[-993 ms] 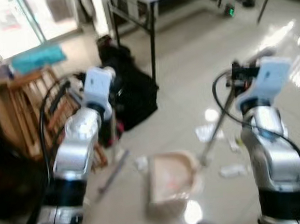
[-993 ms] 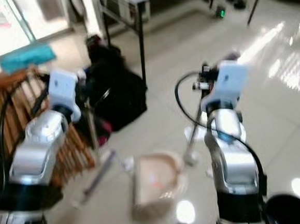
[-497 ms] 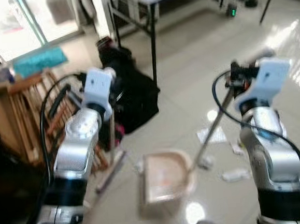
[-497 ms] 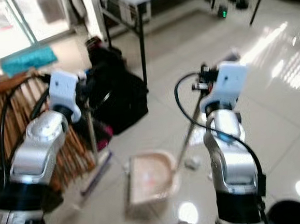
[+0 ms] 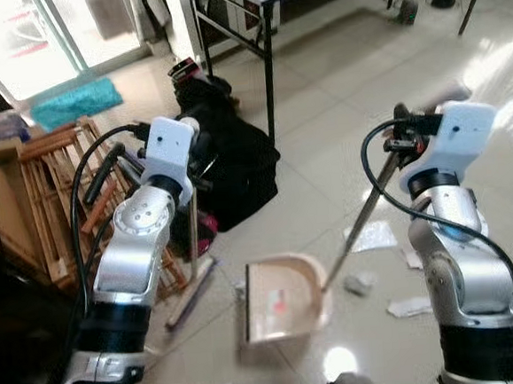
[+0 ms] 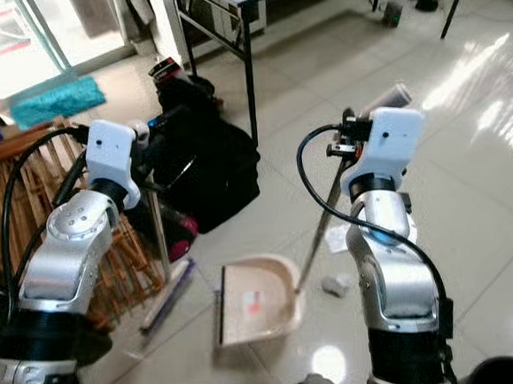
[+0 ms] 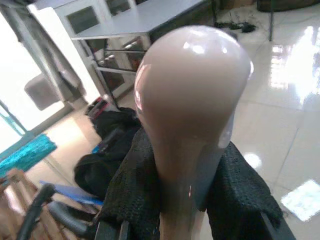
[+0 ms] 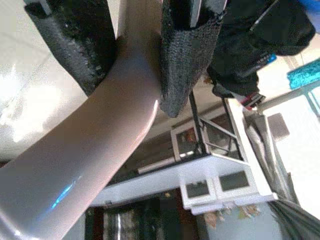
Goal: Sweep floor
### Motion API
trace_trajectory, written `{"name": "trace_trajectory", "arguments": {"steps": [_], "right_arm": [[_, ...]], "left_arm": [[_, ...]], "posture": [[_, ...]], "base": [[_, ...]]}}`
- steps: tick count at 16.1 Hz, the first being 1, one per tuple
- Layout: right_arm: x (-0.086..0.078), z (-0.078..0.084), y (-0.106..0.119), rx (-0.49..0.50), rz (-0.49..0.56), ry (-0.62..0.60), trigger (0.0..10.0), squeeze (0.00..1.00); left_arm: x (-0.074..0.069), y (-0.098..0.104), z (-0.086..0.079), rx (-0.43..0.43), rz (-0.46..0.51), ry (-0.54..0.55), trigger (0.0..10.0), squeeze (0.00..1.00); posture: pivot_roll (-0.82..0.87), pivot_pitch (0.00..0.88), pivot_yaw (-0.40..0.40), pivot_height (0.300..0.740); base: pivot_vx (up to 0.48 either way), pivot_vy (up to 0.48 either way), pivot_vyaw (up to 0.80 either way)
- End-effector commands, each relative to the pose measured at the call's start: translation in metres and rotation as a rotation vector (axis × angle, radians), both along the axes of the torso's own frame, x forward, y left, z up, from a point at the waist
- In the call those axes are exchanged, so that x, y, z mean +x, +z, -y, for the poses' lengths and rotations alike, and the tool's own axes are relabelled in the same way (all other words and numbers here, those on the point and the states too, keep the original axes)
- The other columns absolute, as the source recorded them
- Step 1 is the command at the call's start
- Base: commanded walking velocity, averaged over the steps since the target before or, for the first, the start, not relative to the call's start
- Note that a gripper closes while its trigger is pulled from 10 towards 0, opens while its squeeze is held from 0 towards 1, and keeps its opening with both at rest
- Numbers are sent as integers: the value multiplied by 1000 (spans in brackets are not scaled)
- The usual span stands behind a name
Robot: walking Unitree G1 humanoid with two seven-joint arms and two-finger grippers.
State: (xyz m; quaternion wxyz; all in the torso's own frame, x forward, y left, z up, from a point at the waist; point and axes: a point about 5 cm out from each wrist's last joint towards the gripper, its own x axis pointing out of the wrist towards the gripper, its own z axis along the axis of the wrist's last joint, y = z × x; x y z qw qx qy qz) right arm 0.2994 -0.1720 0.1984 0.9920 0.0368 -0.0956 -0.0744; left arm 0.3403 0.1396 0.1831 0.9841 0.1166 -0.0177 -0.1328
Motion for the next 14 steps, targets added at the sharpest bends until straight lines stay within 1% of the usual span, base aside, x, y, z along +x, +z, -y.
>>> {"name": "trace_trajectory", "arguments": {"steps": [1, 3, 5, 6, 7, 11, 14], "right_arm": [[-1, 1, 11, -10, 50, -8, 10000, 0], [-3, 1, 10, -22, 46, -8, 10000, 0], [-6, 0, 5, -29, 38, -12, 10000, 0], [-8, 0, 1, -26, 32, -19, 10000, 0], [-9, 3, -7, -37, 14, -37, 10000, 0], [-9, 9, -15, -51, 1, -70, 10000, 0], [-6, 6, -22, -64, -18, -85, 10000, 0]], "left_arm": [[1, 13, 2, 0, 54, -15, 10000, 0], [1, 12, 1, -4, 56, -12, 10000, 0], [-3, 4, -4, -11, 42, 12, 10000, 0], [-5, -1, -5, -10, 34, 16, 10000, 0], [-8, -8, -3, -4, 23, 9, 10000, 0], [-6, -14, 0, 1, 10, 0, 10000, 0], [-4, -17, 1, -6, 7, 1, 10000, 0]], "posture": [[-66, 110, 54, 740], [-81, 114, 48, 740], [-88, 113, 60, 740], [-87, 75, 68, 740], [-90, 55, 70, 740], [-90, 47, 76, 740], [-87, 52, 74, 740]], "base": [[296, 0, 0], [300, 0, 0], [300, 0, 0], [296, 0, 0], [296, 0, 0], [296, 0, 0], [298, 0, 0]]}}
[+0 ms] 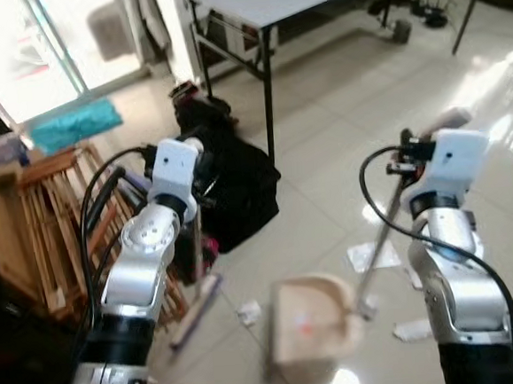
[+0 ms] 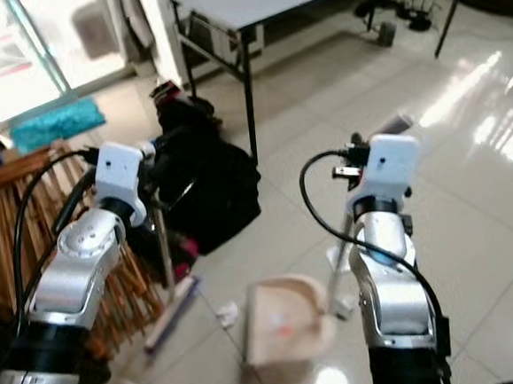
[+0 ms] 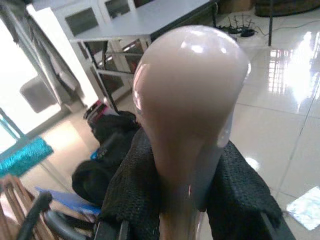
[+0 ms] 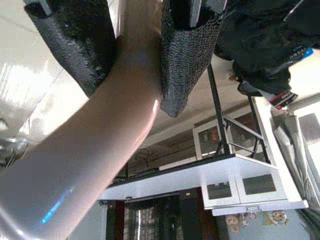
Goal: Sweep floor
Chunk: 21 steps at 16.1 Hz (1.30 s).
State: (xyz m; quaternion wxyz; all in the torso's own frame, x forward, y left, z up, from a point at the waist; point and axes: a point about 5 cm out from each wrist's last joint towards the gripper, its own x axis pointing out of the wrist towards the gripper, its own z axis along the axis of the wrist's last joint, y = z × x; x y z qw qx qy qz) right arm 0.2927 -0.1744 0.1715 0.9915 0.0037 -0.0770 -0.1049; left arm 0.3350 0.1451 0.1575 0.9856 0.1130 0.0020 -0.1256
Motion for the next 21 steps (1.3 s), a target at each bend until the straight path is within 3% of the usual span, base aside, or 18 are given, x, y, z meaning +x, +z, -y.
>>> {"name": "trace_trajectory", "arguments": {"steps": [1, 7, 9, 14, 21], "right_arm": [[2, 1, 2, -19, 21, -22, 10000, 0], [4, -5, 0, -88, 65, -25, 10000, 0], [8, -8, 3, -117, 102, 0, 10000, 0], [17, -11, 2, -59, 133, 93, 10000, 0], [20, -12, -3, -32, 162, 108, 10000, 0]], "left_arm": [[1, 7, 6, -6, 45, -14, 10000, 0], [-4, -2, 7, -22, 24, -10, 10000, 0], [-5, -3, 6, -29, 29, 9, 10000, 0], [-12, 4, -2, -21, 64, 77, 10000, 0], [-15, 11, -4, 26, 52, 34, 10000, 0]], "posture": [[-82, 62, 72, 740], [-82, 84, 63, 740], [-70, 109, 25, 740], [3, 162, -19, 740], [35, 248, 35, 740]], "base": [[296, 0, 0], [299, 0, 0], [302, 0, 0], [299, 0, 0], [299, 0, 0]]}}
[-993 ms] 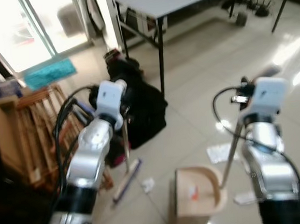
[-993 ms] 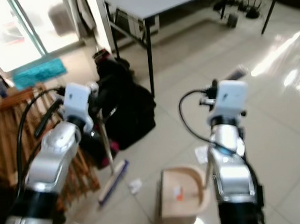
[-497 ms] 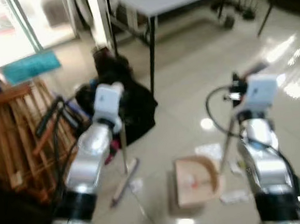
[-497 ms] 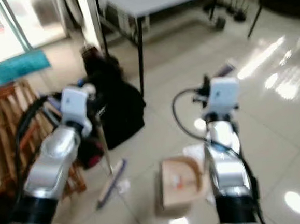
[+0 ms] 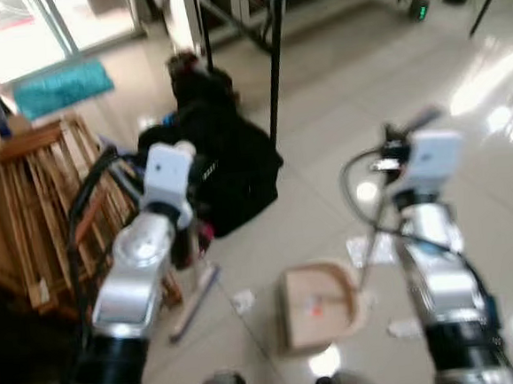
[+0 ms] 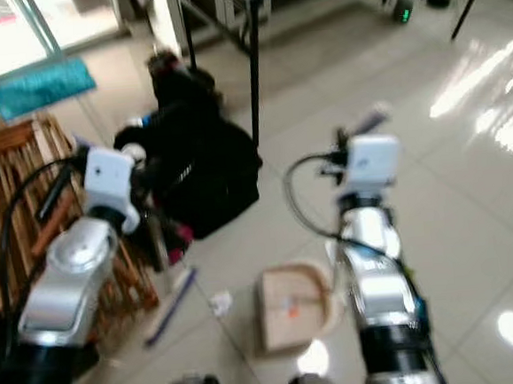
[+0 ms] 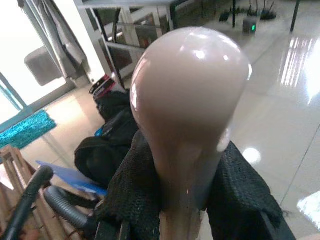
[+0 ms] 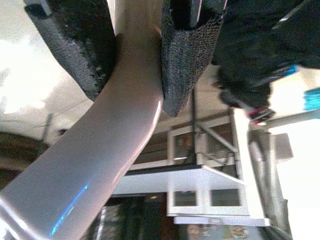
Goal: Sweep floor
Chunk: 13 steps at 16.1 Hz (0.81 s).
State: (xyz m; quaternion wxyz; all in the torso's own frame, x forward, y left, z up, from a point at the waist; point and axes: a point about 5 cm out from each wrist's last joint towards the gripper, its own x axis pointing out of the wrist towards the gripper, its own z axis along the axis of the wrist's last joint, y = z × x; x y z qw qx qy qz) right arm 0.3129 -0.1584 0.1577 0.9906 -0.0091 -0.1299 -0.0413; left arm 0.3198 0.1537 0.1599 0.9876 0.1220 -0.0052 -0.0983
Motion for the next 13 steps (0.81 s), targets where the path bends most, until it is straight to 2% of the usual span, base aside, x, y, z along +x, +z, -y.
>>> {"name": "trace_trajectory", "arguments": {"steps": [1, 5, 10, 13], "right_arm": [[0, 3, 7, 36, 59, 5, 10000, 0], [-1, 1, 0, 41, 59, 8, 10000, 0], [3, -4, 1, 36, 102, 9, 10000, 0], [6, -4, 3, 15, 155, 2, 10000, 0]], "left_arm": [[2, 7, 8, 8, 26, -32, 10000, 0], [9, 4, 8, 22, 34, -14, 10000, 0], [16, 3, 10, 15, 75, -6, 10000, 0], [26, 3, 14, -61, 95, 21, 10000, 0]], "posture": [[37, 267, 40, 740], [52, 311, 56, 740], [71, 357, 80, 740], [85, 380, 94, 740]], "base": [[0, 0, 0], [0, 0, 0], [0, 0, 0], [0, 0, 0]]}}
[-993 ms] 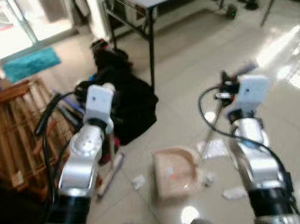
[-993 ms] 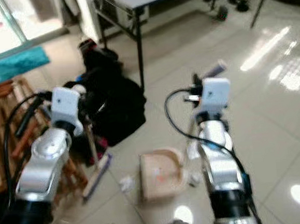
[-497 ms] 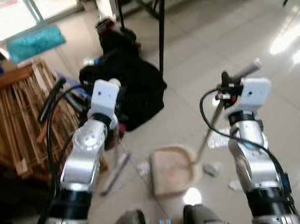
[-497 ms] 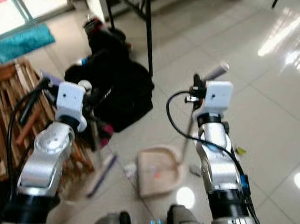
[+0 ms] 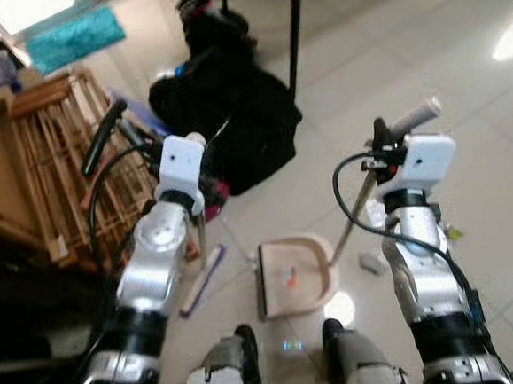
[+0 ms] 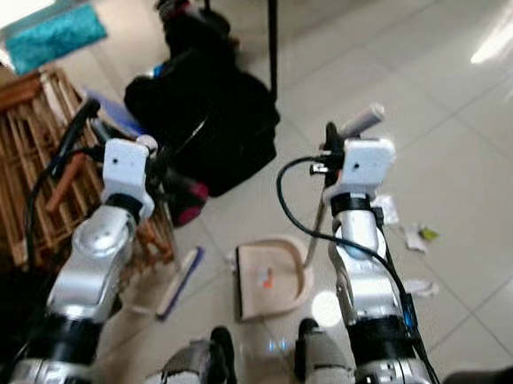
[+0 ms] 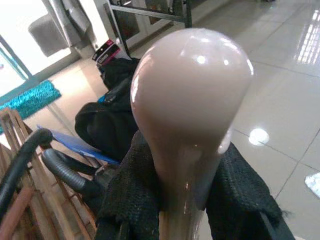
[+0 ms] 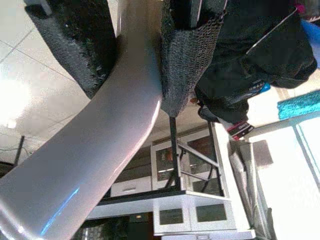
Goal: Sweep floor
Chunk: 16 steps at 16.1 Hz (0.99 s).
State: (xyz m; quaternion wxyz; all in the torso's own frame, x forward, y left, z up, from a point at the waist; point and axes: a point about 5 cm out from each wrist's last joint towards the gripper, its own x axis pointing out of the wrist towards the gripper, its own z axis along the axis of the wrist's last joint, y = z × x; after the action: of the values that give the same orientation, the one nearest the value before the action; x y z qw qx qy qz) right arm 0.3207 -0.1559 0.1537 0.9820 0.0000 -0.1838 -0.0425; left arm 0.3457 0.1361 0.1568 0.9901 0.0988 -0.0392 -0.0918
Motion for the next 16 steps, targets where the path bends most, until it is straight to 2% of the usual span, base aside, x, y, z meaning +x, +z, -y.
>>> {"name": "trace_trajectory", "arguments": {"steps": [1, 2, 3, 5, 10, 16], "right_arm": [[0, -1, 10, -14, 71, -2, 10000, 0], [1, -2, 12, -22, 85, -3, 10000, 0], [3, -2, 18, -42, 142, -10, 10000, 0], [3, -3, 18, -60, 161, -14, 10000, 0], [-2, -13, 0, -171, 145, -39, 10000, 0], [-4, -27, -9, -178, 180, -64, 10000, 0]], "left_arm": [[3, 7, -1, -16, 44, 10, 10000, 0], [5, 7, 0, -17, 52, 6, 10000, 0], [10, 12, 3, -52, 105, 5, 10000, 0], [14, 12, 5, -71, 124, 6, 10000, 0], [20, 7, 23, -98, 129, -64, 10000, 0], [29, 12, 29, -110, 158, -44, 10000, 0]], "posture": [[88, 393, 93, 740], [88, 400, 91, 740], [88, 410, 90, 740], [89, 411, 99, 740], [113, 423, 129, 740], [148, 438, 160, 740]], "base": [[0, 0, 0], [0, 0, 0], [0, 0, 0], [0, 0, 0], [0, 0, 0], [0, 0, 0]]}}
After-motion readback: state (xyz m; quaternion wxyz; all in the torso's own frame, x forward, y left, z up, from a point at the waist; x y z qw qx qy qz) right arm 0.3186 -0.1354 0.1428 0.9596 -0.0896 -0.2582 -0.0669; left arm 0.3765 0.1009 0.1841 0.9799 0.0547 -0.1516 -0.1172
